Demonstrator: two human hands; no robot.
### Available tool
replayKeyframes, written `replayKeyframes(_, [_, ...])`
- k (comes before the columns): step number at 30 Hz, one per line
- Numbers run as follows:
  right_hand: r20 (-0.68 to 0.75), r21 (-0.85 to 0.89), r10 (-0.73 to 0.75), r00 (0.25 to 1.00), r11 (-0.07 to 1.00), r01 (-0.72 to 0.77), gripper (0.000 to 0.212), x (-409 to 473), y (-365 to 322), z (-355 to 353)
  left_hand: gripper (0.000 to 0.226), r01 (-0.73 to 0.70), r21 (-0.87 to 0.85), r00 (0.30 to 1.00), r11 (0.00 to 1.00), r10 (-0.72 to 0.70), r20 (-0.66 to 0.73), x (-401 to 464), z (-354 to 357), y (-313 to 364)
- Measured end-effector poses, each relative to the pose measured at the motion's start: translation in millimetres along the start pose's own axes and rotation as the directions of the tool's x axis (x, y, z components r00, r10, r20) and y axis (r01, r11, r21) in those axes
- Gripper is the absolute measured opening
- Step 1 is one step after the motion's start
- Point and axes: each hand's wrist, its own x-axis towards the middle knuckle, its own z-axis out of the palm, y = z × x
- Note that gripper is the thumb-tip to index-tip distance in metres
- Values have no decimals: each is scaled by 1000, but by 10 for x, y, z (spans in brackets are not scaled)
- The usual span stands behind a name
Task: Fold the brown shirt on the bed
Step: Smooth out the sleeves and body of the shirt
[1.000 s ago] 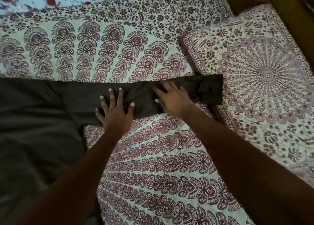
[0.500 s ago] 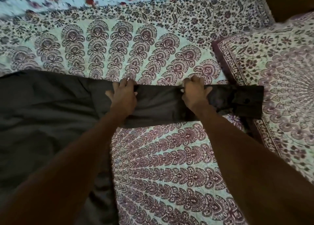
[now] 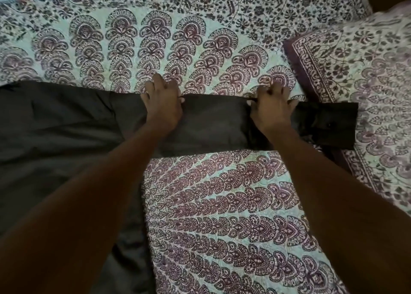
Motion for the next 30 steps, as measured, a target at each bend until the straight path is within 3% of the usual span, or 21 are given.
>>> replayKeyframes(3, [85,-95,9,996,995,-1,59,-10,237,-101,39,-28,-27,999,999,28,-19,-123,55,143])
replayKeyframes(6, [173,-210,-28,985,975,65,70,-19,476,-302,39,-118,-106,993,987,116,-27,-370,126,352])
replayKeyframes(12, [242,-387,-12,970,916,108,60,-154,901,-632,67,-217,16,954,976,208,215,-858,352,720])
replayKeyframes(18, [119,-299,-49,992,951,83,39,-57,1010,-814,77,-176,-11,968,984,175,178,-1000,534,798])
replayKeyframes(21, [48,-311,-40,998,949,53,59,-112,1003,-801,79,-181,-12,970,983,181,161,-1015,593,780])
replayKeyframes(24, [4,-331,-59,998,942,57,77,-285,855,-701,72,-171,-121,975,978,186,121,-1024,545,761])
replayKeyframes(28, [22,-204,-260,965,944,259,71,-587,355,-427,57,-104,-122,994,987,99,-49,-1122,366,653])
replayKeyframes(30, [78,-28,-392,917,918,395,69,-723,96,-194,52,-28,-112,992,993,14,-127,-1176,281,498])
